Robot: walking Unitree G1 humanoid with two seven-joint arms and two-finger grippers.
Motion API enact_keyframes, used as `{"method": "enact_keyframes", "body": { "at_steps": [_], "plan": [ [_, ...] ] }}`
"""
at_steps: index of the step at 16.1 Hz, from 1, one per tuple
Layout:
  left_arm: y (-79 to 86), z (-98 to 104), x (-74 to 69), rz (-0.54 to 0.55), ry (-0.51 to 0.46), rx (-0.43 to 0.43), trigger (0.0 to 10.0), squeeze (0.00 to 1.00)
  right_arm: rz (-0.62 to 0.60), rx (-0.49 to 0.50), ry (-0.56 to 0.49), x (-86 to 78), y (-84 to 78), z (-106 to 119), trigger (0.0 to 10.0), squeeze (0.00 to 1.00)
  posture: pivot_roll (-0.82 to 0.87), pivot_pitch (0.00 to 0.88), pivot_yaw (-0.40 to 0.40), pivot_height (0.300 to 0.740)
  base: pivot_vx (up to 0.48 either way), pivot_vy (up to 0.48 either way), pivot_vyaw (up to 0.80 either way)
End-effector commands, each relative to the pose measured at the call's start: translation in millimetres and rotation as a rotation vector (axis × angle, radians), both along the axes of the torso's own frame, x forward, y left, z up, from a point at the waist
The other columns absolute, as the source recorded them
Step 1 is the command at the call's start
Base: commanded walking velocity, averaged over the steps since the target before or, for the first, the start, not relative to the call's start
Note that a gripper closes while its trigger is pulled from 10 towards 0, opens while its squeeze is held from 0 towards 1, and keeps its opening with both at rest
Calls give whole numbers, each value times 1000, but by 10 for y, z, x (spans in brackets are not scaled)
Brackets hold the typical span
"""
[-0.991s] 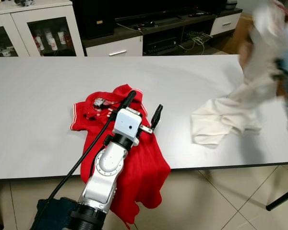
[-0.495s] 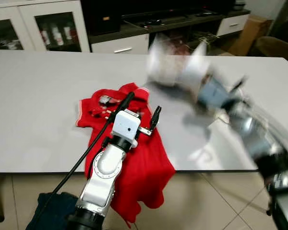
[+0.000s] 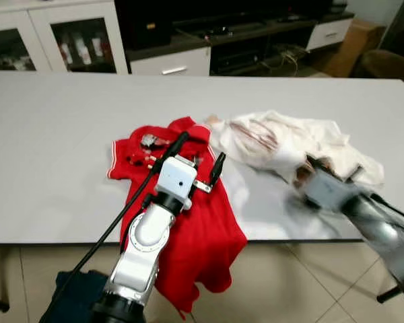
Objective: Hang hanger
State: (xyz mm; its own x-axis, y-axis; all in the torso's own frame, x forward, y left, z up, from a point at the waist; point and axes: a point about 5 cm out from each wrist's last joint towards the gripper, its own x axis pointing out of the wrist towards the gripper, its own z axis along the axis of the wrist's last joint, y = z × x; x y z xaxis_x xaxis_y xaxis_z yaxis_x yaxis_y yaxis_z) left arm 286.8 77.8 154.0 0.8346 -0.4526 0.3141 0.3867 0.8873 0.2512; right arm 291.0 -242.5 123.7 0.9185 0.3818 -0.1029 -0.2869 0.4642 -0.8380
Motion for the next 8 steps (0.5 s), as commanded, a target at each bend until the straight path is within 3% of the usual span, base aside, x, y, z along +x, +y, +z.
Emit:
{"method": "enact_keyframes", "body": {
  "at_steps": [1,3,4,6,8],
  "plan": [
    [-58,56,5,-28,-19,3,10000,0,48,18,-27,-34,12,105,10000,0,35,58,30,740,0,0,0],
    [-104,65,19,-50,-22,2,10000,0,81,-6,-26,-260,-93,74,10000,0,9,67,34,740,0,0,0],
    [-123,74,26,-56,-26,2,10000,0,115,5,-28,-330,-70,72,10000,0,4,74,40,740,0,0,0],
    [-147,90,23,-79,-40,4,10000,0,158,7,-40,-429,-24,64,10000,0,-1,80,42,740,0,0,0],
    [-192,133,-25,-193,-95,44,10000,0,180,-12,-51,-485,-1,33,10000,0,3,91,36,740,0,0,0]
  ]
}}
